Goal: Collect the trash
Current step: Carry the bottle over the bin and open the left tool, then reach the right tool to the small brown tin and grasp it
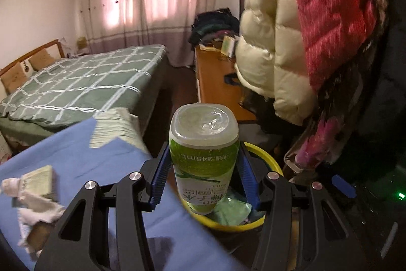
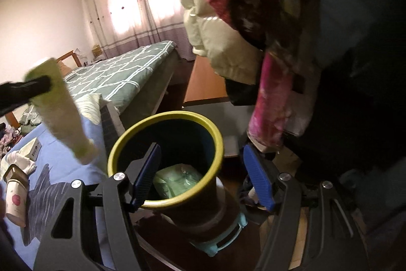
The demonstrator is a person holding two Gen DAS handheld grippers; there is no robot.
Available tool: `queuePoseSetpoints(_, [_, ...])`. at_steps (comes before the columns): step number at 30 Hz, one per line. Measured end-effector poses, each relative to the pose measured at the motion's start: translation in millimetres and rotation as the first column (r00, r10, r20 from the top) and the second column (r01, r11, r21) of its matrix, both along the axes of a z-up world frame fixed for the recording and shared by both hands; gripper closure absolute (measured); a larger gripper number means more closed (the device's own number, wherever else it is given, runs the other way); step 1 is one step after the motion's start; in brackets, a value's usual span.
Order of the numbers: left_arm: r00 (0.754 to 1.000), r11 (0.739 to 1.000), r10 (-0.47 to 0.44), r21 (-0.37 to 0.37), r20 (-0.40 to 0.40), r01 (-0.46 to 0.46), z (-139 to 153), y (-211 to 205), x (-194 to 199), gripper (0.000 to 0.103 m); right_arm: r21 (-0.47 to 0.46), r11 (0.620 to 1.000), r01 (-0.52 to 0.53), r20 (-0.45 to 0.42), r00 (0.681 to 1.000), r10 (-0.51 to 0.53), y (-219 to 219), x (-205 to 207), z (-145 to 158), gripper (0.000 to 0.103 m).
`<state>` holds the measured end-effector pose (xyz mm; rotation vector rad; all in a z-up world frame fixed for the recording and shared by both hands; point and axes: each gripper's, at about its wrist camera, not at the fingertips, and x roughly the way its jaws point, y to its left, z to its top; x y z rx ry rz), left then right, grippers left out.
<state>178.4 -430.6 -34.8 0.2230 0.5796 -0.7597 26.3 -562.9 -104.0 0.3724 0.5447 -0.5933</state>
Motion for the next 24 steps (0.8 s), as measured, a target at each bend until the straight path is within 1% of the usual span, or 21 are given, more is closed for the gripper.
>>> queuePoseSetpoints(2, [1.0,1.0,-0.006,0.014,-0.01,0.006,-11.5,-14.9,2.8,0.052,0.008,1.0,0.006,0.003,1.0,-0.006,-4.3,-2.3,-2.0,0.038])
queuePoseSetpoints(5, [0.998,0.999,-0.006,0.04,-0.056,0.009,-28.4,-33.4,10.5,0.051,0.016,1.0,0.016,0.006,1.0,-0.017,-9.0,-3.7,-4.1,0.038])
queuePoseSetpoints(6, [0.998,0.999,0.002,0.041,-0.07,0.001,-32.5,-35.0,13.1,0.043,0.019,1.0,0.017,0.006,1.0,-0.017,-9.6,-3.7,-4.3,0.038])
queuePoseSetpoints(7, [0.998,0.999,0.012,0.038,-0.067,-0.009,-33.3,-35.1,13.3,0.037,0.021,1.0,0.017,0.005,1.0,-0.017,-10.1,-3.4,-4.8,0.038])
queuePoseSetpoints(10, [0.999,0.999,0.034,0.03,-0.019,-0.034,-25.2,-24.1,8.2,0.035,0.028,1.0,0.011,0.004,1.0,-0.011,-10.7,-1.7,-7.2,0.038])
queuePoseSetpoints(11, [0.999,0.999,0.05,0.023,-0.002,-0.05,-19.2,-16.3,5.5,0.033,0.031,1.0,0.005,0.002,1.0,-0.005,-9.5,-0.7,-8.0,0.038])
queuePoseSetpoints(14, [0.995,0.996,0.093,-0.009,0.032,-0.093,0.9,17.8,-1.3,0.025,0.034,0.999,-0.016,0.005,1.0,0.016,-1.3,2.9,-7.3,0.038])
queuePoseSetpoints(16, [0.991,0.992,0.123,-0.026,0.049,-0.122,11.1,40.8,-5.0,0.017,0.028,0.999,-0.038,0.002,0.999,0.038,7.2,7.3,-5.9,0.038])
queuePoseSetpoints(19, [0.981,0.982,0.181,-0.058,0.069,-0.178,22.9,86.7,-10.0,0.009,0.023,0.997,-0.072,0.001,0.997,0.072,19.9,13.9,-3.0,0.038])
queuePoseSetpoints(23, [0.959,0.963,0.268,-0.069,0.089,-0.262,28.6,144.1,-9.0,0.007,0.007,0.993,-0.122,-0.008,0.993,0.122,40.7,24.6,0.2,0.038])
queuePoseSetpoints(24, [0.948,0.952,0.303,-0.075,0.096,-0.296,29.5,163.4,-7.5,0.007,-0.001,0.991,-0.136,-0.011,0.991,0.136,47.5,27.7,1.7,0.038])
